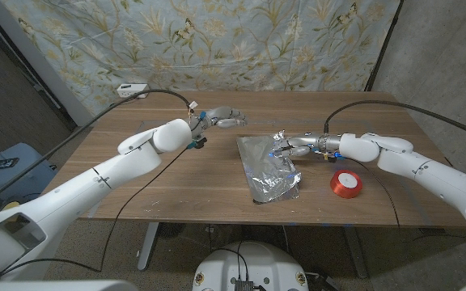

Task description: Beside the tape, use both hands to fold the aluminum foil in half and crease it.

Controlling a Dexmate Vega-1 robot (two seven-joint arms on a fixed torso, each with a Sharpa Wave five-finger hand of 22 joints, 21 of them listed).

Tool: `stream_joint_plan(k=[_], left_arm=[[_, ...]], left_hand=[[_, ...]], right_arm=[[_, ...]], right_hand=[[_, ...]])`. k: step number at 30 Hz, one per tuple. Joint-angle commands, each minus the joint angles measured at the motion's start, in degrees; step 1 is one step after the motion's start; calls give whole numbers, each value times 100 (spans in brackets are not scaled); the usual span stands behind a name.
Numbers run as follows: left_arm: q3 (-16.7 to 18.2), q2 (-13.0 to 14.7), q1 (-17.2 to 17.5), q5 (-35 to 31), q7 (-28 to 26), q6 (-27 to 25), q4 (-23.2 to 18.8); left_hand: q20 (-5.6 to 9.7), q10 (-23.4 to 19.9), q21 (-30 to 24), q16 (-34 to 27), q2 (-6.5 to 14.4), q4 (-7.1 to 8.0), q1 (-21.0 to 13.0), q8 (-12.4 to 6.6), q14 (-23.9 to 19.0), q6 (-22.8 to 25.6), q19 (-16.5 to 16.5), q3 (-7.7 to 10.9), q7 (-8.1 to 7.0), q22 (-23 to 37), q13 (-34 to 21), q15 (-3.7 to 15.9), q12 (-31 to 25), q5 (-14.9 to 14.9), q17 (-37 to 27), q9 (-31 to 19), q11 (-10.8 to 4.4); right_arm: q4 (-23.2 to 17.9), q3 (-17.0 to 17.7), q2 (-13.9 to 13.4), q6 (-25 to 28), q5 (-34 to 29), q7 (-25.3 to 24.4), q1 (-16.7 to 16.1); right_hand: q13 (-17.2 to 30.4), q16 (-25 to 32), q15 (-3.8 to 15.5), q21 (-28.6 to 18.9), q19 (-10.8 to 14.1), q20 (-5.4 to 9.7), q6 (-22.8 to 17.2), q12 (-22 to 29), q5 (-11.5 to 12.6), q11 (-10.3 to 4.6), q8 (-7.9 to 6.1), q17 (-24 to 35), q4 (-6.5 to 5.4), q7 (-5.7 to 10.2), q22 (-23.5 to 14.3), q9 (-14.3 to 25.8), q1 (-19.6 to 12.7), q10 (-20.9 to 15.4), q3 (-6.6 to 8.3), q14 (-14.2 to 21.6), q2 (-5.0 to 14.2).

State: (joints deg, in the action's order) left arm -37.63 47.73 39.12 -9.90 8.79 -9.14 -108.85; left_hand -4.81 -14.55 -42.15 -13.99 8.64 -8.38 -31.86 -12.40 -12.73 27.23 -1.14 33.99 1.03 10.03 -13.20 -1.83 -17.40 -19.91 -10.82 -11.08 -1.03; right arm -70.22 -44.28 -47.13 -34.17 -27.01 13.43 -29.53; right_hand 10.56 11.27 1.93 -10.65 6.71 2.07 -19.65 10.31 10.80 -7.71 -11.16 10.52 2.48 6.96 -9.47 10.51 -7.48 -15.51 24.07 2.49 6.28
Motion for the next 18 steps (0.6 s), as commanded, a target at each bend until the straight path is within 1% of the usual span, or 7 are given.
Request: stream_joint_plan(k=[1, 3, 8, 11, 13, 14, 18], left_arm=[[-74, 81, -19, -260, 194, 386, 232], [-94, 74, -23, -318, 219, 410, 271], [-131, 41, -22, -429, 269, 410, 346], [-169, 14, -46, -493, 310, 461, 432], [-196, -12, -65, -513, 343, 514, 512], [-205, -30, -58, -550, 323, 485, 528], [-277, -51, -95, -692, 322, 624, 670]], left_hand=[[6, 10, 30, -18, -3, 56, 101, 61, -40, -99, -42, 22, -44, 10, -25, -20, 11, 15, -29, -8, 4], [11, 91, 46, 4, -11, 72, 134, 76, 0, -121, -35, 11, -53, 10, -23, -28, 51, 24, -32, -8, 16], [7, 126, 68, 29, -5, 100, 179, 122, 40, -226, -28, 5, -62, 10, -18, -35, 78, 36, -36, -8, 32], [11, 166, 79, 38, -7, 109, 201, 134, 48, -257, -29, 1, -64, 9, -14, -38, 103, 42, -36, -7, 1], [35, 252, 108, 101, -15, 84, 202, 147, 149, -296, -14, 14, -76, 7, -4, -10, 154, 50, -16, -8, -7], [33, 279, 127, 122, -17, 74, 201, 160, 178, -335, 9, 20, -67, 6, 1, -39, 172, 53, -8, -7, 13], [46, 378, 166, 171, -21, 54, 204, 178, 246, -406, 32, 33, -79, 2, 17, -48, 231, 63, 10, -7, -3]], right_arm=[[34, -33, 22, 26, 43, 38, 31], [60, -39, 25, 13, 54, 49, 42], [103, -45, 21, -18, 79, 52, 52], [144, -49, 22, -60, 125, 77, 61], [165, -47, 24, -92, 154, 80, 61], [161, -45, 18, -104, 155, 72, 55], [154, -36, 7, -131, 176, 78, 48]], right_hand=[[16, 26, 365, -35, 54, 277, -16, 46, -3, 12, -7, 22, 37, -8, -25, 23, 25, -29, 6, 65, 15], [16, 26, 366, -35, 57, 272, -18, 46, -3, 6, -7, 22, 38, -5, -25, 23, 25, -30, 6, 66, 15], [16, 26, 366, -35, 58, 273, -17, 49, -4, 23, -7, 21, 43, -6, -25, 23, 26, -37, 6, 69, 14], [16, 27, 363, -34, 57, 271, -18, 49, -4, 19, -7, 22, 46, 0, -25, 23, 25, -37, 7, 72, 16], [16, 27, 363, -34, 58, 272, -21, 49, -4, 17, -8, 22, 46, -8, -25, 23, 27, -36, 7, 71, 17], [16, 28, 364, -35, 60, 272, -22, 48, -4, 19, -8, 22, 47, -9, -25, 23, 26, -34, 8, 73, 19], [16, 29, 361, -34, 59, 271, -34, 50, -4, 18, -12, 21, 53, -4, -25, 23, 23, -39, 9, 78, 18]])
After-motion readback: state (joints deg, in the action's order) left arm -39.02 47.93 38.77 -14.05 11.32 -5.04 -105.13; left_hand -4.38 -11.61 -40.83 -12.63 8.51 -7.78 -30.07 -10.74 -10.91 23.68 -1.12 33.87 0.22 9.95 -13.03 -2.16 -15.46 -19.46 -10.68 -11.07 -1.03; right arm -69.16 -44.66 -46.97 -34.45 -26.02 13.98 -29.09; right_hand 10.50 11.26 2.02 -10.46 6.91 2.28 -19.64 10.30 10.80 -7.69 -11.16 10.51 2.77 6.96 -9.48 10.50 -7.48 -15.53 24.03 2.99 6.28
